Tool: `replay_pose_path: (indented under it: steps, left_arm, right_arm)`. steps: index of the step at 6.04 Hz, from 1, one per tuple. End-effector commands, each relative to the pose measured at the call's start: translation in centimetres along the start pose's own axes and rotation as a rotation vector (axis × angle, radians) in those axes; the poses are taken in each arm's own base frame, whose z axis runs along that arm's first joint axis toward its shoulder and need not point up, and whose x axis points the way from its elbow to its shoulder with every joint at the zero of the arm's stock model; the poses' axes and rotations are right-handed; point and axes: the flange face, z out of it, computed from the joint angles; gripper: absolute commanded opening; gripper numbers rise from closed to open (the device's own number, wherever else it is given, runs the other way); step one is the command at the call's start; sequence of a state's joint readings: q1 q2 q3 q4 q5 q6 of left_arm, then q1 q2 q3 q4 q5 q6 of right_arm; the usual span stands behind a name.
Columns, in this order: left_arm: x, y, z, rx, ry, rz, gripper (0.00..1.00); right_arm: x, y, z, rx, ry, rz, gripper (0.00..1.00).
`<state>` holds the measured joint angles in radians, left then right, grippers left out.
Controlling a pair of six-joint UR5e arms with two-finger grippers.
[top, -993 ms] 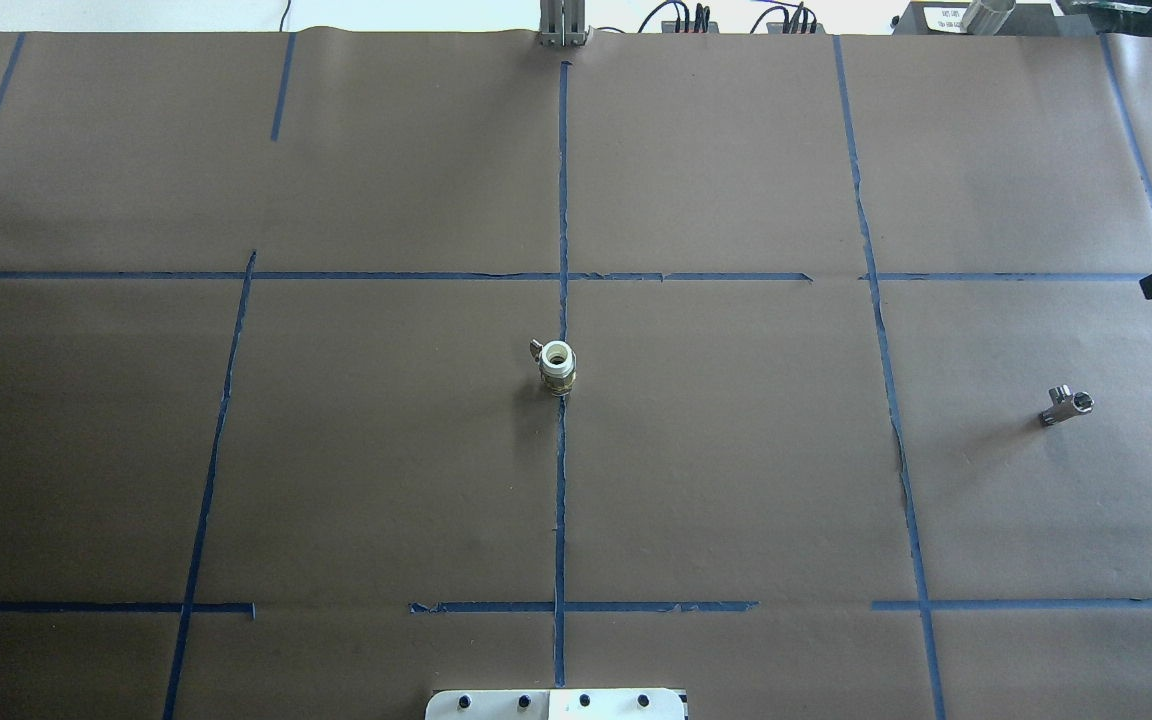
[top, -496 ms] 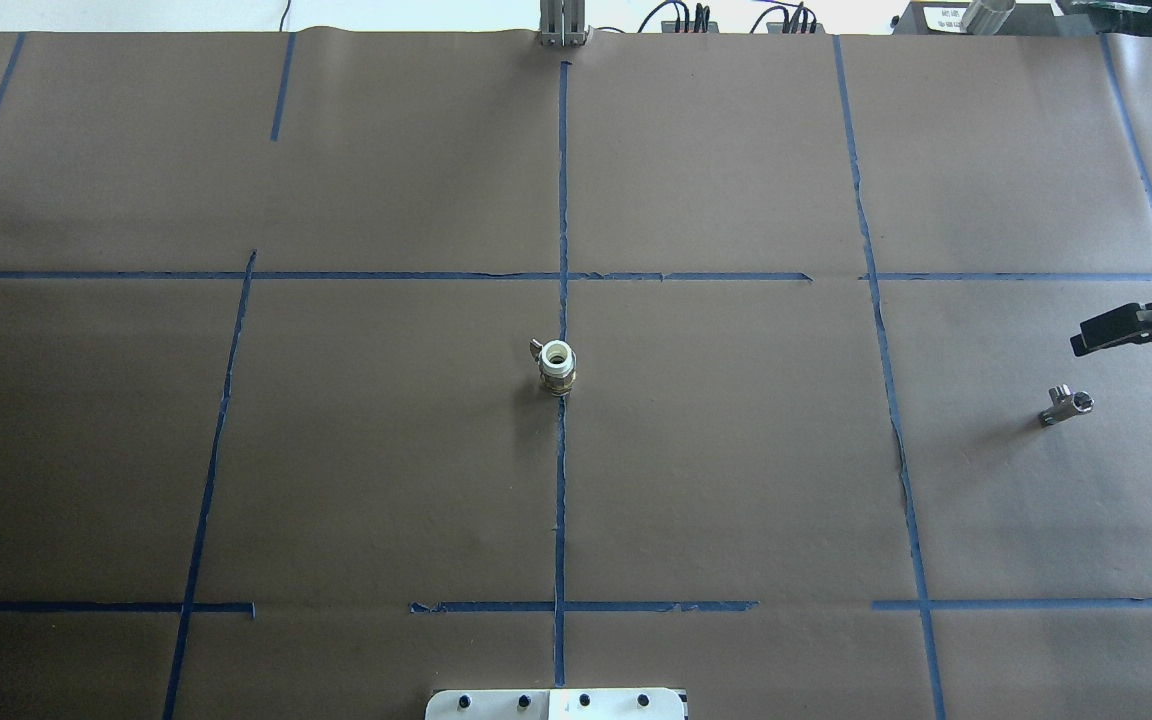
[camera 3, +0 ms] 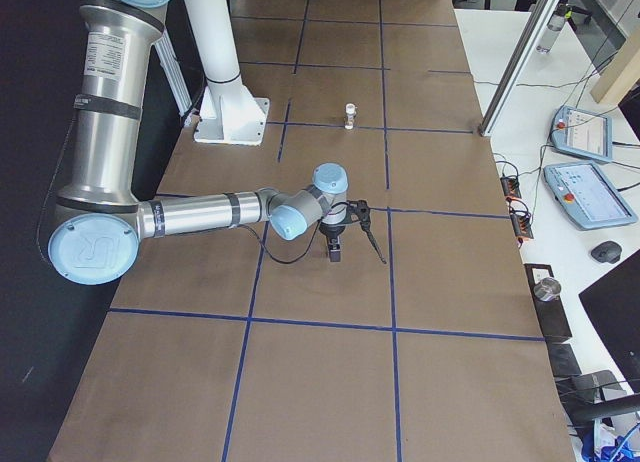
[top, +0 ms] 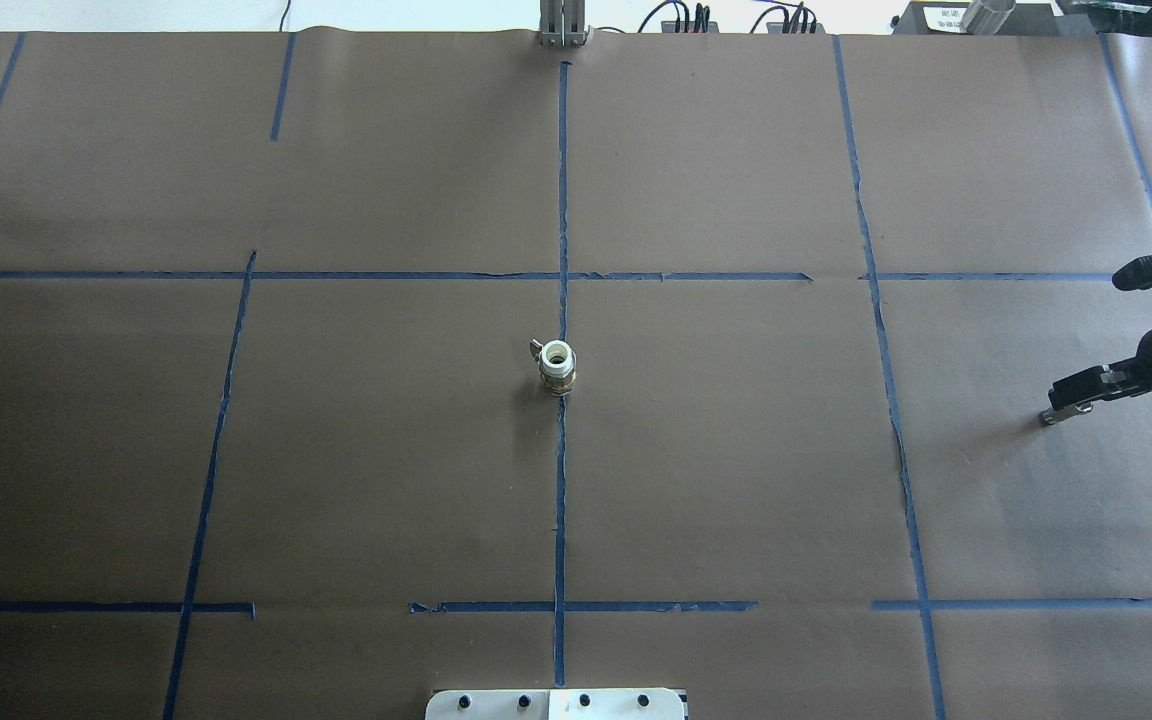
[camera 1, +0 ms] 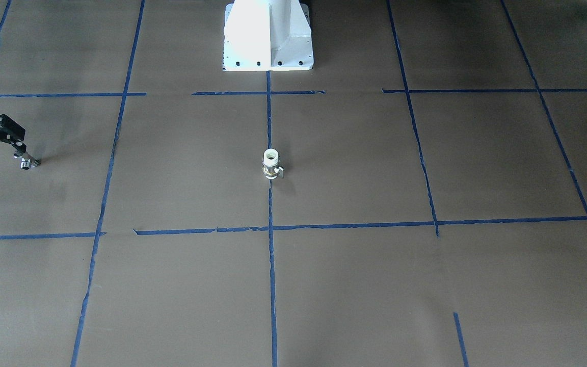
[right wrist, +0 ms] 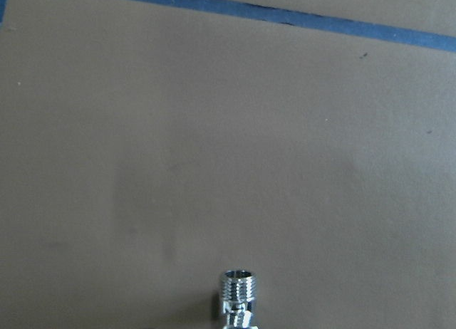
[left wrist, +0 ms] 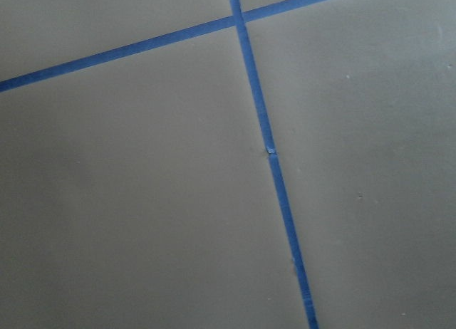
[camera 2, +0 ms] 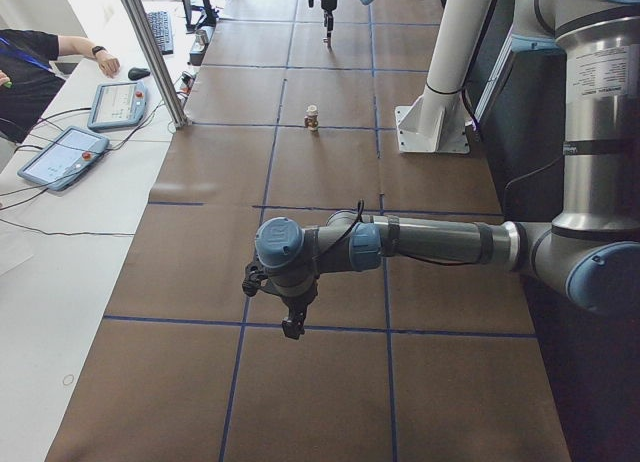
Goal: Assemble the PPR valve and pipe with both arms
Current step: 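Lower the right gripper onto the chrome pipe fitting and grasp it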
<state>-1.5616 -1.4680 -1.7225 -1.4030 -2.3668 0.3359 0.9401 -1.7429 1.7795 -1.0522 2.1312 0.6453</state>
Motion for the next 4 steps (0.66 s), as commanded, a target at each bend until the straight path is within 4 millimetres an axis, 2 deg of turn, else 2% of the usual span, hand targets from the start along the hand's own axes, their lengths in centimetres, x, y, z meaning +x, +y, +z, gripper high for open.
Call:
replay_pose_path:
  steps: [1, 2, 3, 4]
  left_arm:
    - [0.04, -0.02, -0.01, 0.002, 0.003, 0.001, 1.0]
    - [0.04, -0.02, -0.01, 0.002, 0.003, 0.001, 1.0]
    - [0.04, -0.02, -0.01, 0.002, 0.003, 0.001, 1.0]
    - [0.03, 0.0, 0.0, 0.001, 0.003, -0.002, 1.0]
  right_arm:
    - [-0.54, 0.44, 1.03, -0.011, -0.006, -0.024, 0.97]
    - [-0.69, 0.37, 0.95, -0.009, -0.01, -0.029, 0.89]
    - [-0.74, 0.31, 0.94, -0.009, -0.01, -0.034, 0.61]
    - [-0.72, 0.29, 0.94, -0.007, -0.008, -0.035, 0.17]
